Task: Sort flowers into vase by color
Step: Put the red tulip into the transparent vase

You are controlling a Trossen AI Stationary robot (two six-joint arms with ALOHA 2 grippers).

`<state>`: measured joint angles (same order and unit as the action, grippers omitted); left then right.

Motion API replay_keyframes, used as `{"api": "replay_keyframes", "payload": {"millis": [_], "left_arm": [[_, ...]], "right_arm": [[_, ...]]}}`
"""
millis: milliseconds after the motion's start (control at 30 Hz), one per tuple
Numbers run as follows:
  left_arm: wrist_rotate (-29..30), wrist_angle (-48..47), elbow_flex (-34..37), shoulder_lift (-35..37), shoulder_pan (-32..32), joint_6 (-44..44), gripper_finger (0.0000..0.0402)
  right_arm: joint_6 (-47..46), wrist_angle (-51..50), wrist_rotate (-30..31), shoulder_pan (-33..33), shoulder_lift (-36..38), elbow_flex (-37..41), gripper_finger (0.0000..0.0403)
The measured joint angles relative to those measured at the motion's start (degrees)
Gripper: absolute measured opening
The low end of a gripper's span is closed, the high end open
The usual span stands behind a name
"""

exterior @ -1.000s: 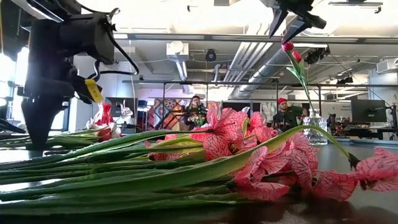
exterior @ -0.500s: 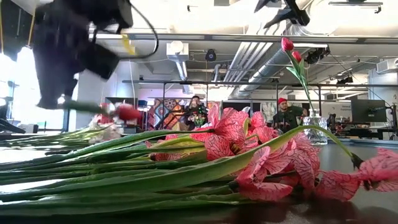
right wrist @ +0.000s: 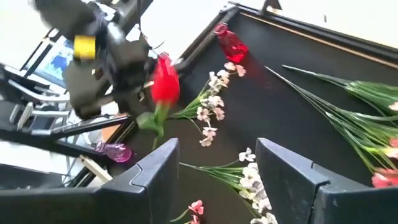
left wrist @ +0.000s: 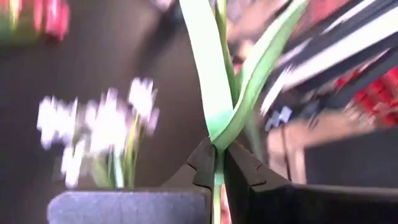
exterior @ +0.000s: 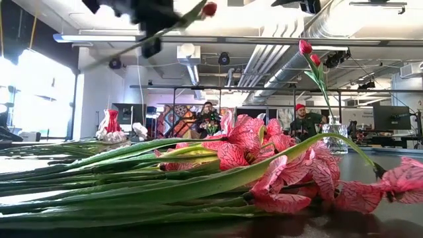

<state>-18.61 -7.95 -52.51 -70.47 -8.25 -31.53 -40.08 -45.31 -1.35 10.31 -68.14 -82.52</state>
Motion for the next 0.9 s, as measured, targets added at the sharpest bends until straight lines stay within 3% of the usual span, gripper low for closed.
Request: {"api": "replay_keyframes", "payload": {"millis": [133,333,467,900], "left_arm": [[0.2,15.1,-0.1,-0.5,-3.1,0.7,0.0004],[0.8,27.9,0.0,-2.1,-6.9,0.5,0.0003],[0.9,34.9,0.0,-4.6,-7.6,0.1,0.0003],[0.2,36.1,-3.9,-10.4,-6.6,1.0,0.0003]], "right_arm": [[3.2,3.7,3.5,-3.5,0.0,0.0,0.0201],[11.5,20.2,7.4,-7.5,-1.7,0.0,0.0201],[14.5,24.5,7.1,-7.4,-5.1,0.0,0.0201],[14.6,26.0,5.2,-4.7,-13.6,0.0,0.0201]]}}
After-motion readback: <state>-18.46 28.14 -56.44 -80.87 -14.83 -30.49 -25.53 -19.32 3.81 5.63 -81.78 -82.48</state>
